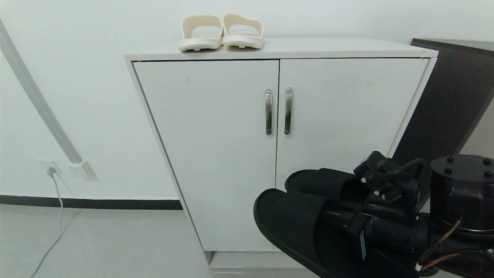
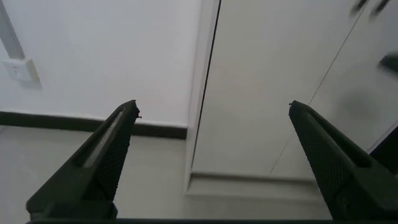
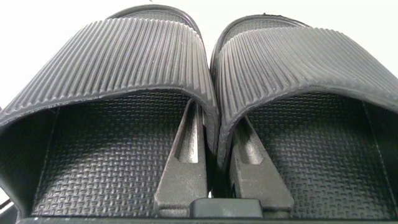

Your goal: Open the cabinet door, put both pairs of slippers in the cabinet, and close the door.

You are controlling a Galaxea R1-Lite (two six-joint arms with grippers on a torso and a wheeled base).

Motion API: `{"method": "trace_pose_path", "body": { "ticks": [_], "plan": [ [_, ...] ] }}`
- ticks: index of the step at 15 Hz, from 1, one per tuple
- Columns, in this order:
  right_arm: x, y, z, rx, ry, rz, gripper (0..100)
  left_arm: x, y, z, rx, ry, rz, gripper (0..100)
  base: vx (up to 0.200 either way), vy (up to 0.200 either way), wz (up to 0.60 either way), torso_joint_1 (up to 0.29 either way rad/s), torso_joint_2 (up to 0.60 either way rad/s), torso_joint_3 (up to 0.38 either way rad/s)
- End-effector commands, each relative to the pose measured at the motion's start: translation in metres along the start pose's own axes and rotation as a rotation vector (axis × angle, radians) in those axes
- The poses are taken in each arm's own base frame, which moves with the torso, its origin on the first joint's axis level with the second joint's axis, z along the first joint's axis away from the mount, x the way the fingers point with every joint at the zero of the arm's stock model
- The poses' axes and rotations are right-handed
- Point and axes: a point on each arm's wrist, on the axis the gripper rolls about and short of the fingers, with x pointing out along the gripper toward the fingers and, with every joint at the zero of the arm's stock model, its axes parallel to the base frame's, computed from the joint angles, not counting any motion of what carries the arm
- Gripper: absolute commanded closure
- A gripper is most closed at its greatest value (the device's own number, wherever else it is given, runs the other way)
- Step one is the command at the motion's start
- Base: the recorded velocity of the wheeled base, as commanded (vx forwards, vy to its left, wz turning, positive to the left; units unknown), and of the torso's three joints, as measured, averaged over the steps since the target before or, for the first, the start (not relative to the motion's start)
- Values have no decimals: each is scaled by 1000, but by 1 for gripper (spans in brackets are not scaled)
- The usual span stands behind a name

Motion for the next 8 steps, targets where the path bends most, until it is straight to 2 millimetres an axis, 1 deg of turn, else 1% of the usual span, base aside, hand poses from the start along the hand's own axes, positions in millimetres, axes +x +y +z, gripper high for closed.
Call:
{"method": "trace_pose_path", "body": {
  "ticks": [1,2,4,5,6,7,8],
  "plan": [
    [-1,1,0,-1,-1,5,100,32,-10,54,-66,129,-99,0,0,0,0,0,0,0],
    [-1,1,0,-1,-4,3,100,49,-13,61,-72,187,-146,0,0,0,0,0,0,0],
    [-3,1,1,-1,-7,3,100,82,-17,68,-83,235,-237,0,0,0,0,0,0,0],
    [-2,1,-1,-1,-1,3,100,104,-19,68,-83,275,-267,0,0,0,0,0,0,0],
    [-3,1,-1,-1,-1,3,100,122,-24,68,-83,294,-309,0,0,0,0,0,0,0],
    [-3,1,0,-1,-3,3,100,138,-31,68,-88,305,-362,0,0,0,0,0,0,0],
    [-3,1,0,-1,-3,5,100,145,-36,68,-88,299,-397,0,0,0,0,0,0,0]
  ]
}}
